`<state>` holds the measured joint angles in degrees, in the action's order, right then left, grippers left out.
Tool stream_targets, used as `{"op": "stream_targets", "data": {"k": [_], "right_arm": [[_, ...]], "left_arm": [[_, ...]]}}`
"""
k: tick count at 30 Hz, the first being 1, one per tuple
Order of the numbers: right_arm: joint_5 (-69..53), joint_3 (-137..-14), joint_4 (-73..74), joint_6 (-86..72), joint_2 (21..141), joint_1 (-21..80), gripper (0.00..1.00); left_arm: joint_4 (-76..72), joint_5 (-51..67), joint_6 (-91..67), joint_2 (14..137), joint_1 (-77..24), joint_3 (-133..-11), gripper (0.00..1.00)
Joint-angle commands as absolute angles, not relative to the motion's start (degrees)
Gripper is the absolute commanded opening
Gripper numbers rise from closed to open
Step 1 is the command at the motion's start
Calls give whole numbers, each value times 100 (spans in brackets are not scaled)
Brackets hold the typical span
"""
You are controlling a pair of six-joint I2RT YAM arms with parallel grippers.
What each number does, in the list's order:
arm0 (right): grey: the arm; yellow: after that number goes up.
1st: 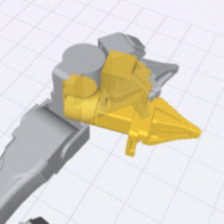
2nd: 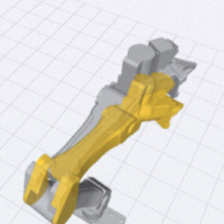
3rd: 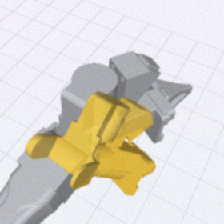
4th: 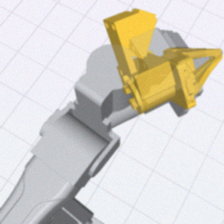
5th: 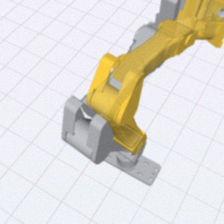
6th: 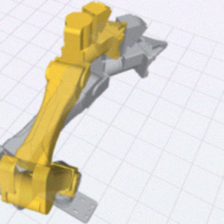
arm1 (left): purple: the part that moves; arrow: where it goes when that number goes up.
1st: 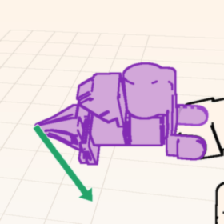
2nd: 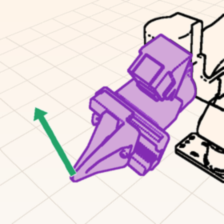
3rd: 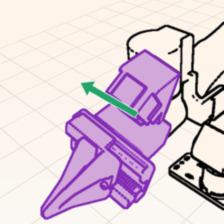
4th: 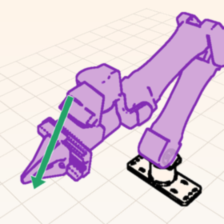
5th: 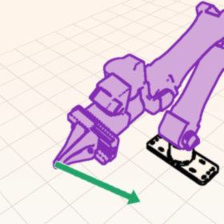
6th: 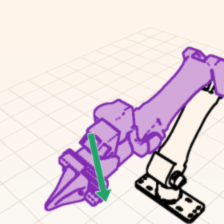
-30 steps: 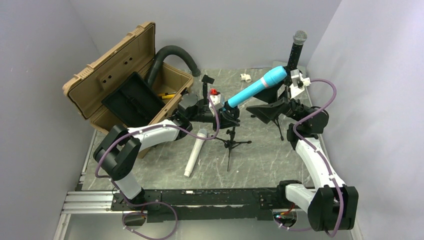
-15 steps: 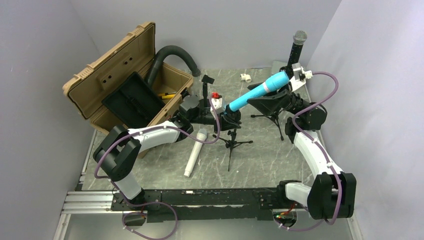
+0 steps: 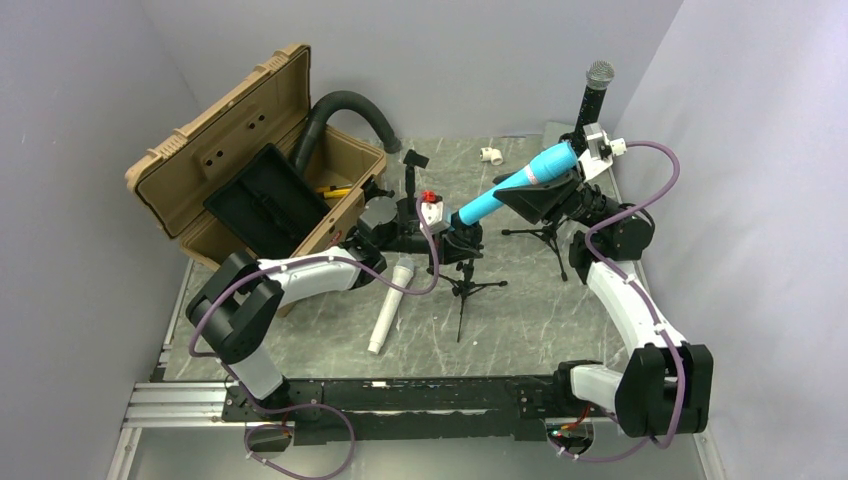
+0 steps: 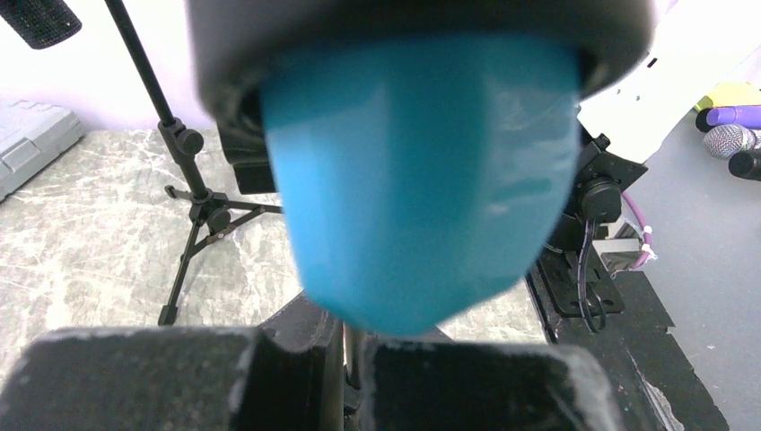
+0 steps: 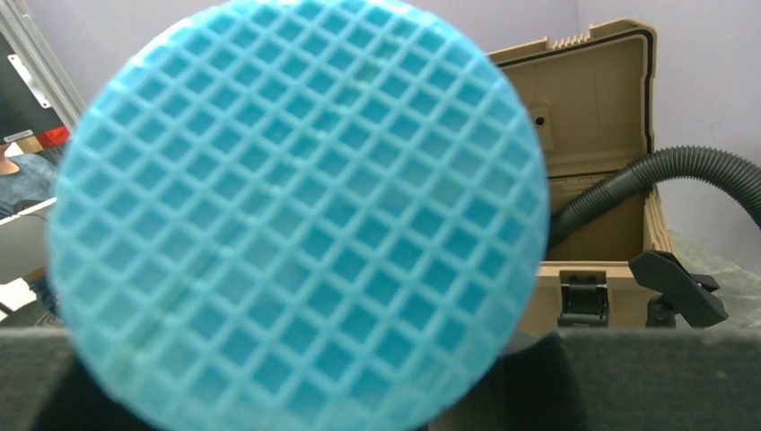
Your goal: Remove the microphone from the stand
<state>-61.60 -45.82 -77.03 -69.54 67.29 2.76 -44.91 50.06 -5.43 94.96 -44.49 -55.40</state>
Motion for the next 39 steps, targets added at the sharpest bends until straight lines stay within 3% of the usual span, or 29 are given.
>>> {"op": "stream_targets", "data": {"k": [1,12,24,39], "right_arm": [[-6083,-4808,-7672,-6633,6553,174,0],[-6267,-5058,-6721,-5954,6118,32,0],[-6306,-5324,-6935,-6379,6109,-251,0],[-6275,-5847,-6591,-6270,6106,-299,0]], "left_arm": [[-4577,5171,-555,9470,-4529,-5191,0],[-5221,5285,-711,9605,-4574,-4956,0],[-5528,5334,-776,9562,-4577,-4803,0],[-6053,5522,-1753,10079,-4677,-5556,0]]}}
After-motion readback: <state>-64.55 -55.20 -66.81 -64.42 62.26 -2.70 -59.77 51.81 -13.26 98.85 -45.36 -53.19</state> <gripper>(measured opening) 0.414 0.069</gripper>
